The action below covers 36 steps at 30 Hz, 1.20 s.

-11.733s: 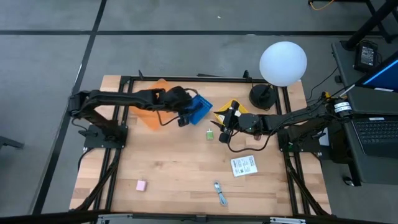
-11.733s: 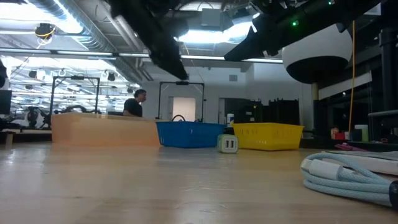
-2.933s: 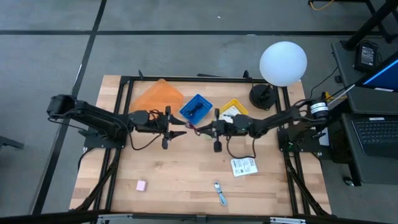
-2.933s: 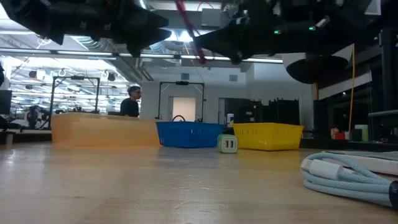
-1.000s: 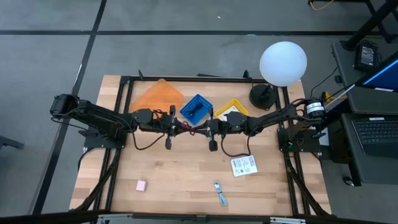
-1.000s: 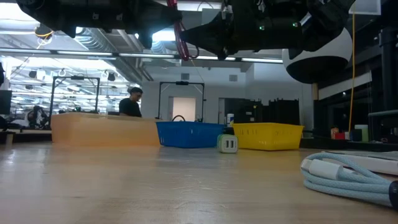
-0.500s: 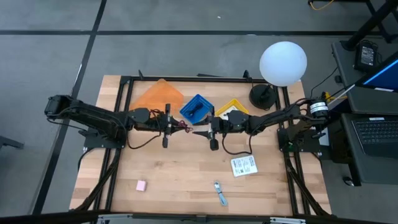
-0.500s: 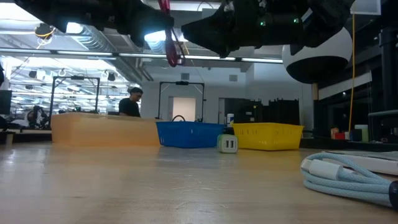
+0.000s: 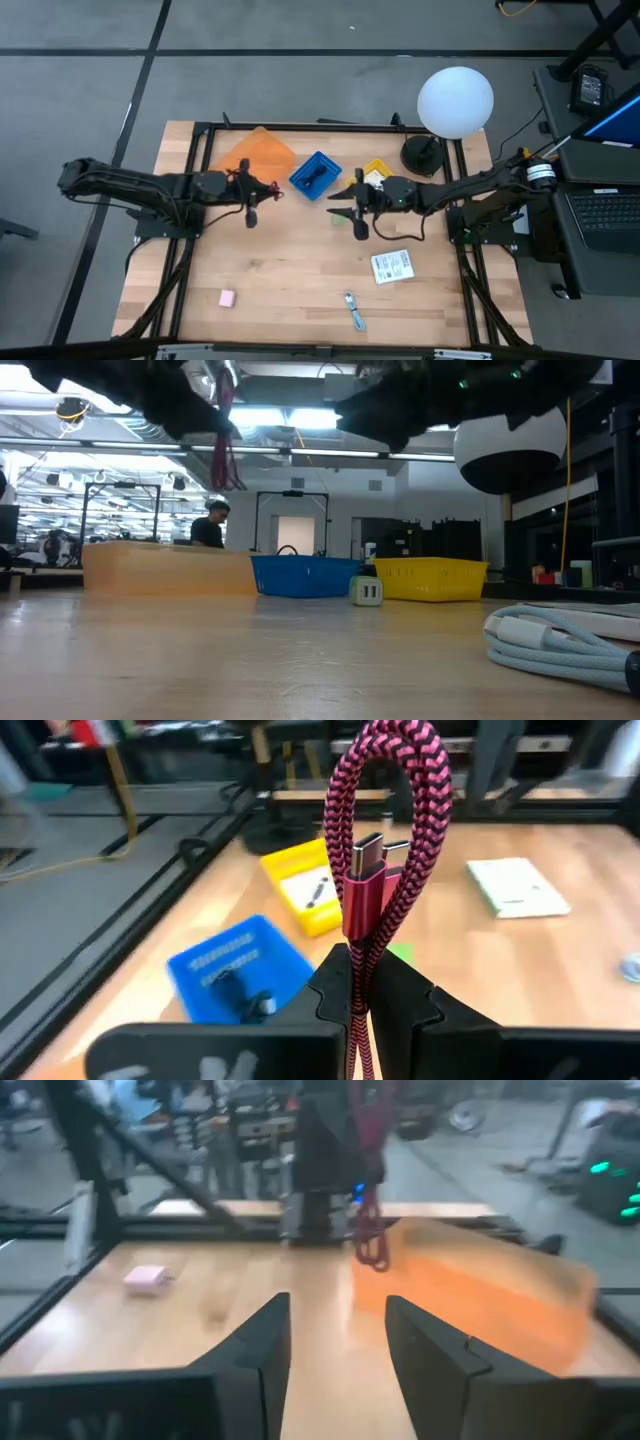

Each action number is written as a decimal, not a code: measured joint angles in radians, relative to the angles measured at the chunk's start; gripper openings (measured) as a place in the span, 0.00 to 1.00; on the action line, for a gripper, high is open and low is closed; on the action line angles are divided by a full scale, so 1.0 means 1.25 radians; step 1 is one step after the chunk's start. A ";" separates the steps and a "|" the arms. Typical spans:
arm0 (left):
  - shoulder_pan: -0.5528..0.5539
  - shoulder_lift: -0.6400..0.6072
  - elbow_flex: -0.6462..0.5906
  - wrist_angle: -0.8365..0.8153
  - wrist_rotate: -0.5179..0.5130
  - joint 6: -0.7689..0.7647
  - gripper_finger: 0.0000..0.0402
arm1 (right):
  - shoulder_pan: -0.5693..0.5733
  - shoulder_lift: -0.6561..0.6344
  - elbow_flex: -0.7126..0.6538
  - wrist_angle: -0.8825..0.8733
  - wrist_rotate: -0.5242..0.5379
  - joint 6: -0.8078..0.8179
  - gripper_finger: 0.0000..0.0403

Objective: Pick and place items into bin
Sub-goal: Put the pink charger cable into the orange bin

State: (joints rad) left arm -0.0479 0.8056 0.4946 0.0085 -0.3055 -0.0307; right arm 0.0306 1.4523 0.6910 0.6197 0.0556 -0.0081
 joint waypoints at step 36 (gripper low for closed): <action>0.301 -0.001 0.103 -0.488 -0.072 -0.282 0.03 | -0.064 -0.041 -0.063 0.079 0.048 0.003 0.00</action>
State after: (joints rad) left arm 0.3287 0.8048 0.6231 -0.6016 -0.3960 -0.3837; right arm -0.0498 1.4006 0.6125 0.7183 0.1150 -0.0044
